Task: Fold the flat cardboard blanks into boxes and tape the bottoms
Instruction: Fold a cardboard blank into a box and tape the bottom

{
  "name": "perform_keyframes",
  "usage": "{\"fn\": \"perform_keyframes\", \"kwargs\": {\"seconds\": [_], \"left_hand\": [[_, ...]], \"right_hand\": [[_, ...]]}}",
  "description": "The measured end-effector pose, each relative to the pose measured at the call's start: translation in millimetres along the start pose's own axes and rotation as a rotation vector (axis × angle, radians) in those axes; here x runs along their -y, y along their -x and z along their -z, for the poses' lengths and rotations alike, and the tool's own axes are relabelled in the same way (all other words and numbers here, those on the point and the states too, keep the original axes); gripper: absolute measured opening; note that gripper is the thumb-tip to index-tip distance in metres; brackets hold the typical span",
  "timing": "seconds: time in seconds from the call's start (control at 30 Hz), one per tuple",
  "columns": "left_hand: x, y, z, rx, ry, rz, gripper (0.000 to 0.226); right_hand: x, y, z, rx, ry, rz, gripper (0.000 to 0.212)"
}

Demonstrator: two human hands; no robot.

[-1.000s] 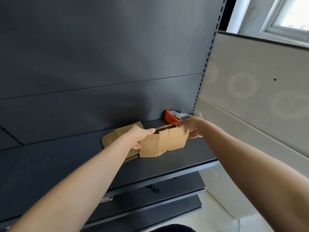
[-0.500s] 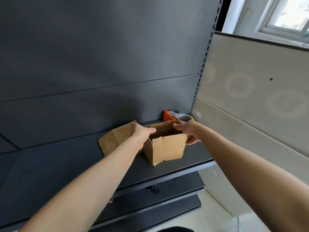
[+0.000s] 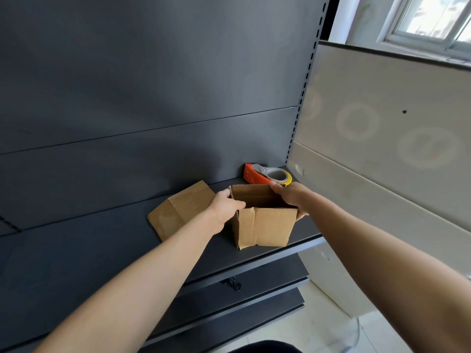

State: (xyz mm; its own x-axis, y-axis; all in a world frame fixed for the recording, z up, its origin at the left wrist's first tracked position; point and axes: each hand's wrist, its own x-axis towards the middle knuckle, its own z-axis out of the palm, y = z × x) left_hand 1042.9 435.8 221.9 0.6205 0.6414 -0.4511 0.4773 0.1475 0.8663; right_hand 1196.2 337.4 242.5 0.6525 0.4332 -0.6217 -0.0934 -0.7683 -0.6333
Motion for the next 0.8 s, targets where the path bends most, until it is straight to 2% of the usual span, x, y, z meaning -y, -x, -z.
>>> {"fn": "perform_keyframes", "kwargs": {"seconds": [0.2, 0.37, 0.53, 0.8], "left_hand": [[-1.1, -1.4, 2.1, -0.001, 0.063, -0.043, 0.053], [0.0, 0.2, 3.1, 0.041, 0.096, -0.057, 0.047], [0.5, 0.5, 3.3, 0.014, 0.053, -0.049, 0.050], [4.3, 6.6, 3.1, -0.083, 0.130, -0.166, 0.048]], "right_hand": [[-1.6, -0.1, 4.9, -0.003, -0.056, 0.030, 0.058], [-2.4, 1.5, 10.1, 0.101, -0.142, 0.046, 0.051], [-2.6, -0.8, 9.7, 0.121, -0.197, 0.026, 0.051], [-4.1, -7.7, 6.6, 0.014, -0.136, 0.027, 0.054]]}}
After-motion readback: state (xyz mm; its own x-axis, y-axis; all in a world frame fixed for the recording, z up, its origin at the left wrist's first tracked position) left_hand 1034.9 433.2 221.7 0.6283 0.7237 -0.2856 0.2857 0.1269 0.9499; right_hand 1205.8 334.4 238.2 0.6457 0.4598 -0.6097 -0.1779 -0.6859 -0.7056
